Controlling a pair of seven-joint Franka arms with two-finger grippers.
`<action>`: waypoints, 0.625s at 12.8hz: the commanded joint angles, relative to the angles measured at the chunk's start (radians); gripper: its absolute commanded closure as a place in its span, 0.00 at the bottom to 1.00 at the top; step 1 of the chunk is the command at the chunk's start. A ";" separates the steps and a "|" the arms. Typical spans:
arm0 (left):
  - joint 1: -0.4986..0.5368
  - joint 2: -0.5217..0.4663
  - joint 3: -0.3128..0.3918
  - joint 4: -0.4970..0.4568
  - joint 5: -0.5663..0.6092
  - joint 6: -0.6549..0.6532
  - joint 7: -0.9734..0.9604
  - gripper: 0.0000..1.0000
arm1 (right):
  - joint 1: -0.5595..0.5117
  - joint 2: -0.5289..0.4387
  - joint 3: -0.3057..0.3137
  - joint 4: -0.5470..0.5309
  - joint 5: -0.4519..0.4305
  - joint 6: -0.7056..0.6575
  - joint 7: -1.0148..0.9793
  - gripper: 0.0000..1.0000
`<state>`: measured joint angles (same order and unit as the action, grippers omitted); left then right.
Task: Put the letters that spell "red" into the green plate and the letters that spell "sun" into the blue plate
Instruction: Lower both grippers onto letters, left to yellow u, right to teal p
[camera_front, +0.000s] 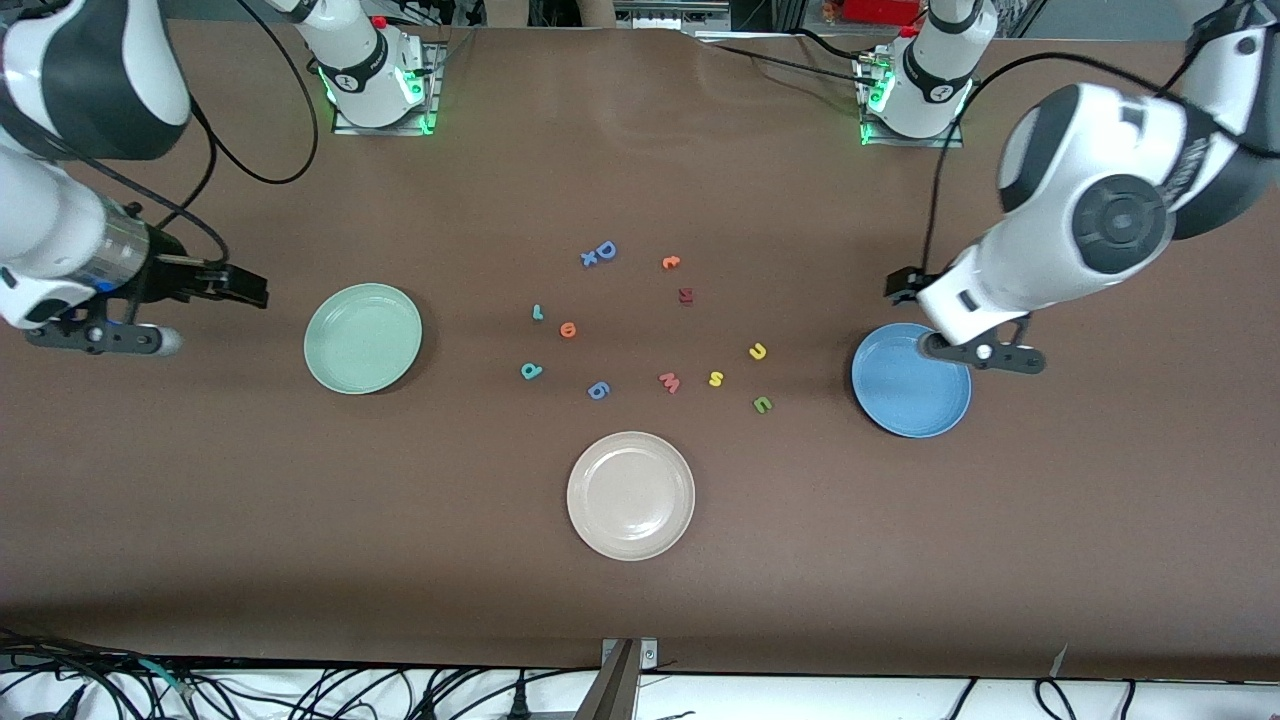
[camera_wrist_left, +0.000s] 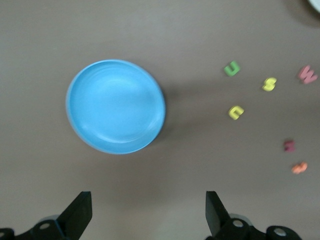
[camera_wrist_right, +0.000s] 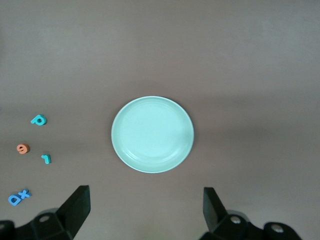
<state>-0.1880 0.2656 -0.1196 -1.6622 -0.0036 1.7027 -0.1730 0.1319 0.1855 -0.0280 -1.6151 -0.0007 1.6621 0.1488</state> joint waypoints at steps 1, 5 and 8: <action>-0.088 0.087 0.008 0.038 -0.007 0.078 -0.144 0.00 | 0.053 0.035 0.000 0.003 -0.001 0.040 0.058 0.00; -0.140 0.242 -0.005 0.038 -0.016 0.211 -0.184 0.00 | 0.153 0.123 0.002 0.004 0.005 0.178 0.202 0.00; -0.163 0.335 -0.005 0.036 -0.052 0.362 -0.285 0.00 | 0.239 0.201 0.000 0.004 0.039 0.264 0.317 0.00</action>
<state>-0.3349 0.5463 -0.1291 -1.6603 -0.0304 2.0083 -0.4020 0.3207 0.3429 -0.0182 -1.6167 0.0179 1.8804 0.3979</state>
